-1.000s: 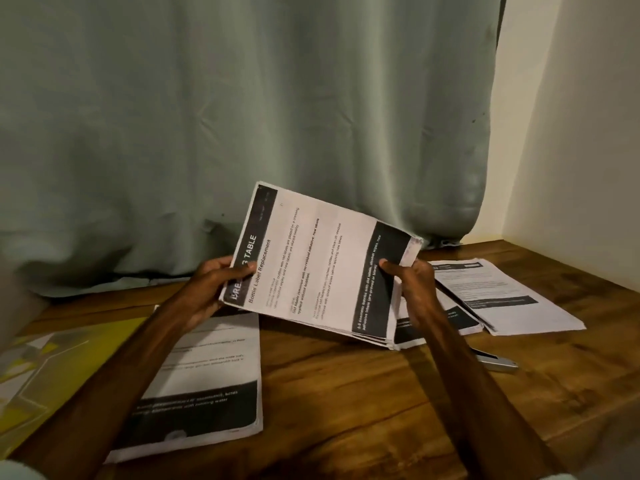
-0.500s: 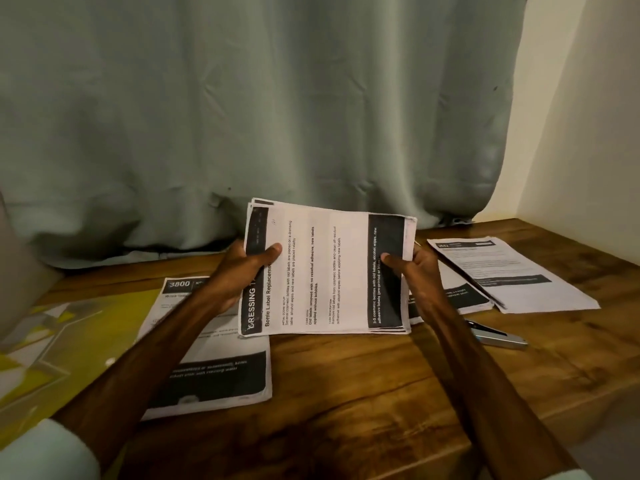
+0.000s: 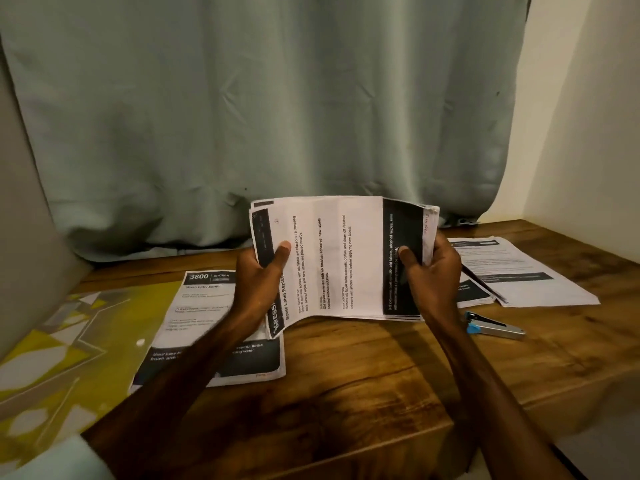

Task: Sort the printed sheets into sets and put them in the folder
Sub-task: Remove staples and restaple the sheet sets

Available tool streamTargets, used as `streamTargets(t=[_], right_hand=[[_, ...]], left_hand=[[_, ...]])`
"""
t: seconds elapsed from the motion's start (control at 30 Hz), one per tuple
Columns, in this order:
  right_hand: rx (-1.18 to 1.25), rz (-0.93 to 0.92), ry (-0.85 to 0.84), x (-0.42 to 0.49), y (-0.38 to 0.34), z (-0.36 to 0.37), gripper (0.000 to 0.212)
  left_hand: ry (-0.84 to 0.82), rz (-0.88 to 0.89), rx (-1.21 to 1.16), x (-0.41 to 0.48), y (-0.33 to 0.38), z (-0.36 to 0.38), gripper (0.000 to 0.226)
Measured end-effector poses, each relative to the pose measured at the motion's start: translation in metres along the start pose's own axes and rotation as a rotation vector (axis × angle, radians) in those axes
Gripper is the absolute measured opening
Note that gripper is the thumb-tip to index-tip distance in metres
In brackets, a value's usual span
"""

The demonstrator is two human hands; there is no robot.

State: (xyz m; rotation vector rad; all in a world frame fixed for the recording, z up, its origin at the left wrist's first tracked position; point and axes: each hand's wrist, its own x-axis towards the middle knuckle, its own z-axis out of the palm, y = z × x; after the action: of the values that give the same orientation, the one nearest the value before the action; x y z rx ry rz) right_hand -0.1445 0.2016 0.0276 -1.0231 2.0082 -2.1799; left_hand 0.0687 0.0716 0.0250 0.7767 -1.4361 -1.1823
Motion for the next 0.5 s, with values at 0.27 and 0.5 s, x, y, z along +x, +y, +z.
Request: streamTargets(t=[0.27,0.5], right_hand=[[-0.035,0.119,0.027,-0.032,0.009,-0.011,0.056],[-0.077,0.150,0.039,-0.037,0.011,-0.018,0.057]], left_hand=[[-0.029,-0.024,0.025,-0.037,-0.010,0.020,0.028],[-0.036,-0.023,0.095,-0.044,-0.013,0.027,0.036]])
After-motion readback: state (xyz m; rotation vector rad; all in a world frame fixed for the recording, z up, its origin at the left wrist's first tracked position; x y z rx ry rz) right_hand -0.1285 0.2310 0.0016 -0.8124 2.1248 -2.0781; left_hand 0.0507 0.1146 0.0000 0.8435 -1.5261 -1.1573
